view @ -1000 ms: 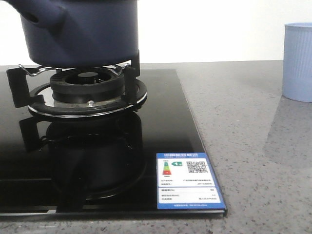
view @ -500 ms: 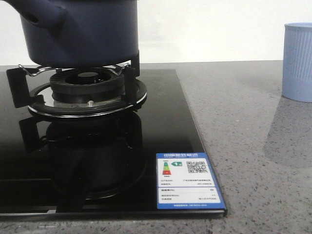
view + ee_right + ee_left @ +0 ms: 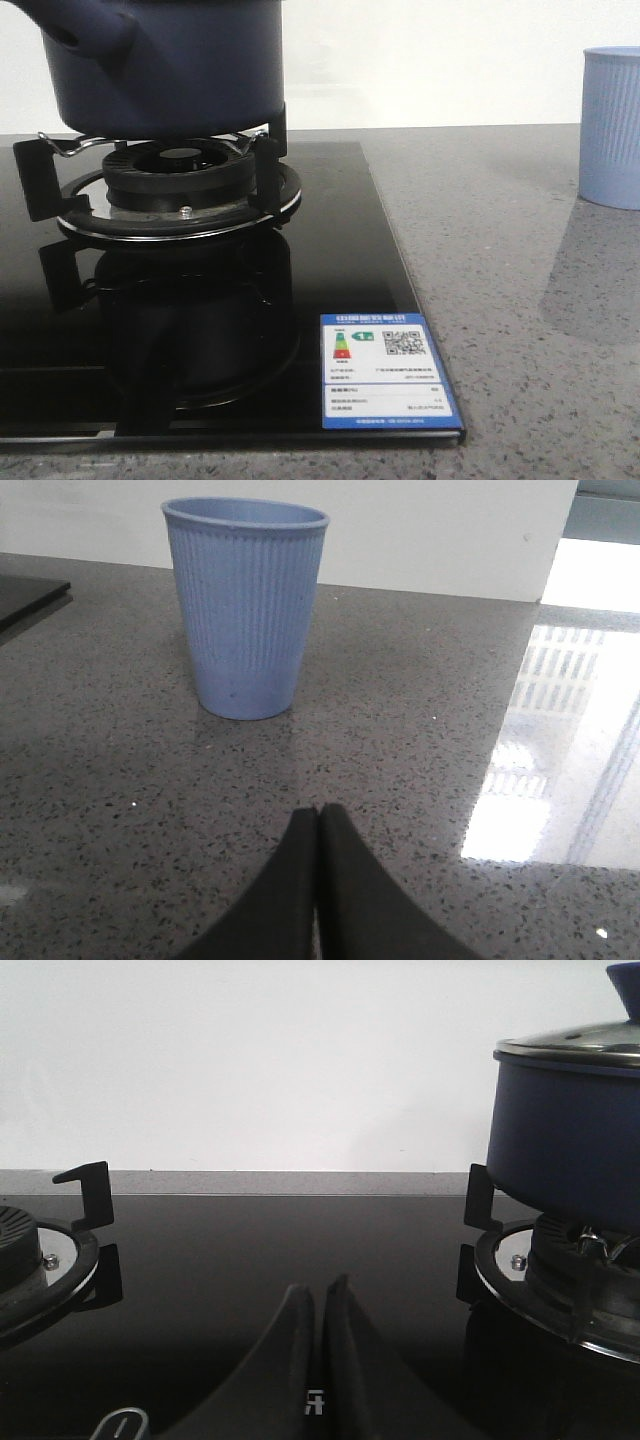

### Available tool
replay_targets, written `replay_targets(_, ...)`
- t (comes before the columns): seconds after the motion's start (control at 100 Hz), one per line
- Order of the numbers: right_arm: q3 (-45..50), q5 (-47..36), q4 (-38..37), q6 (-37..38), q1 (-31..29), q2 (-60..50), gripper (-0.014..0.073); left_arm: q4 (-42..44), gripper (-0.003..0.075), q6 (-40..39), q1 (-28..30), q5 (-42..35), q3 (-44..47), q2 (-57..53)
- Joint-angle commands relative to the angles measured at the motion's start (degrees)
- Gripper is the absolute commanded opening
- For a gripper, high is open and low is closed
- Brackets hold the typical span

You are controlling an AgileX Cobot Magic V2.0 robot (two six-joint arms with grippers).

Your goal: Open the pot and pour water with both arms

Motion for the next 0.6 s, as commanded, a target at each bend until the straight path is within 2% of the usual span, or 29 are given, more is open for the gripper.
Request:
replay_targets(0.0,0.9,-4.3,-0.1,-0.1,-0.3,-1.4,-0.0061,-0.5,-0.0016,-0.4,-0.1,-4.2,0.8,-1.3)
replay_targets(0.59,0.9,-4.9,1.9,-0.1,-0.3,-1.4,-0.0061,-0.5,-0.0016,-0.4,-0.1,-4.6,0.8,-1.3)
